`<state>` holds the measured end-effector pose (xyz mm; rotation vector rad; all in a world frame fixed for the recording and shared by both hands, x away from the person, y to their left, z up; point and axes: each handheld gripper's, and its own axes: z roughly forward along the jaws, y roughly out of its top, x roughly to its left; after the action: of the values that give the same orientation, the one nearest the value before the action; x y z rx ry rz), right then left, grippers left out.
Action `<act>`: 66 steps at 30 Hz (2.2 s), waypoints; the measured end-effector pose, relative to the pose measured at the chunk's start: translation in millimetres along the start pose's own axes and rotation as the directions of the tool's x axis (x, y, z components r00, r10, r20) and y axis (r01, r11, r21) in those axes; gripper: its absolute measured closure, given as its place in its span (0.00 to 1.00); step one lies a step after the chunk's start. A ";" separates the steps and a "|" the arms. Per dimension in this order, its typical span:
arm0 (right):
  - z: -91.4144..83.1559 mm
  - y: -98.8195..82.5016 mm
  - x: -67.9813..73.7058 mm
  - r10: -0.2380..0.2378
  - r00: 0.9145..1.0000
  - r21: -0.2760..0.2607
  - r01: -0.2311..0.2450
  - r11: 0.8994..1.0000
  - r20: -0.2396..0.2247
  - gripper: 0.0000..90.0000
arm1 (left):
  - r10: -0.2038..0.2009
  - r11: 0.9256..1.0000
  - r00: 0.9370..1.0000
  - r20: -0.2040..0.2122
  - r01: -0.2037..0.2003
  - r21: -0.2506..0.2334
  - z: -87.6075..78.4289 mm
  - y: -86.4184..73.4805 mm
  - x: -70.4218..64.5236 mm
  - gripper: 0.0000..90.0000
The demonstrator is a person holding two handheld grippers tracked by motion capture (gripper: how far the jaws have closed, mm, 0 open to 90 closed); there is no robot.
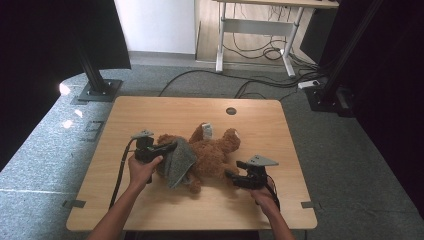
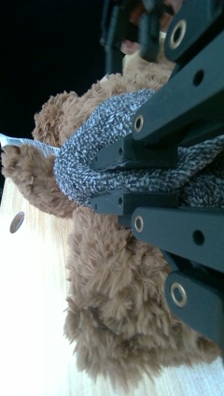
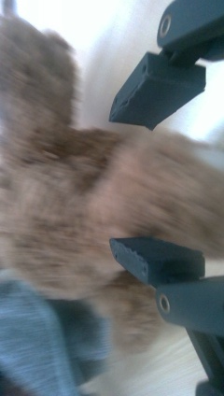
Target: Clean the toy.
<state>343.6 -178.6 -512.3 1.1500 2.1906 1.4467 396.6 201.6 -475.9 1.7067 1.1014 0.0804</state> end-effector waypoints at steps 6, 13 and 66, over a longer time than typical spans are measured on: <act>18.2 33.8 13.9 0.020 0.999 0.019 -0.019 1.000 -0.041 0.32 | -0.013 1.000 1.000 0.008 0.013 -0.021 -3.5 -7.2 0.4 0.89; 61.1 39.3 41.0 -0.025 0.999 0.106 0.021 0.994 0.033 0.36 | -0.017 1.000 1.000 0.012 0.017 -0.026 -4.8 -11.3 0.1 0.89; 45.0 5.5 32.9 -0.057 0.997 -0.036 0.056 0.998 -0.051 0.73 | -0.037 0.995 0.980 -0.196 0.018 -0.100 -46.9 -7.0 32.5 0.90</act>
<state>352.1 -124.1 -522.1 1.0418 2.2043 1.5009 385.9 258.1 -474.7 1.6205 1.2461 0.2877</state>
